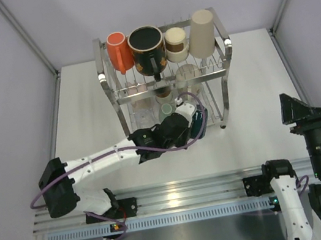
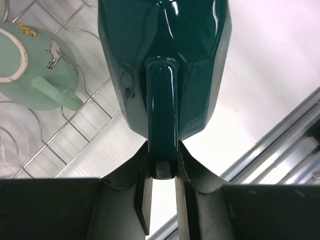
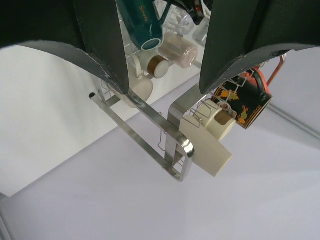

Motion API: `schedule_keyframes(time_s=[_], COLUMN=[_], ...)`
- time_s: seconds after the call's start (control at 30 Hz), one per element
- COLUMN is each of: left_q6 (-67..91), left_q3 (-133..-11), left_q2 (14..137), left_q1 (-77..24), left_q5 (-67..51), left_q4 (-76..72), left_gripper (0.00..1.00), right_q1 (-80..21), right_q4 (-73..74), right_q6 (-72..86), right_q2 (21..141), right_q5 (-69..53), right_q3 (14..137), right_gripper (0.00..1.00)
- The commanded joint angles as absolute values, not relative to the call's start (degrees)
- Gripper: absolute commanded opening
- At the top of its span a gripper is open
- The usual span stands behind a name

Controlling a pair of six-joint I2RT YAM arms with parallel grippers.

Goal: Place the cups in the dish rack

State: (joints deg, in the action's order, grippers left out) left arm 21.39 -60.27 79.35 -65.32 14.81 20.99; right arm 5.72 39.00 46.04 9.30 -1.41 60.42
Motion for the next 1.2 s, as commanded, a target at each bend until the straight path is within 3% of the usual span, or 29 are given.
schedule_keyframes(time_s=[0.0, 0.4, 1.17], left_q6=[20.13, 23.9, 33.13], left_q3=[-63.45, -63.1, -70.13], left_q2=[80.06, 84.9, 97.9], left_q1=[-65.48, -65.39, -65.39], left_q5=[19.33, 27.42, 29.44], left_q4=[14.06, 9.23, 10.8], left_gripper=[0.0, 0.0, 0.0], right_q1=[5.1, 3.87, 1.32], right_q4=[34.98, 34.45, 34.19], right_q6=[44.3, 40.17, 37.79], right_q2=[9.76, 8.26, 7.73], right_q5=[-0.26, 4.39, 8.43], right_q3=[60.03, 60.21, 61.79], right_gripper=[0.59, 0.59, 0.59])
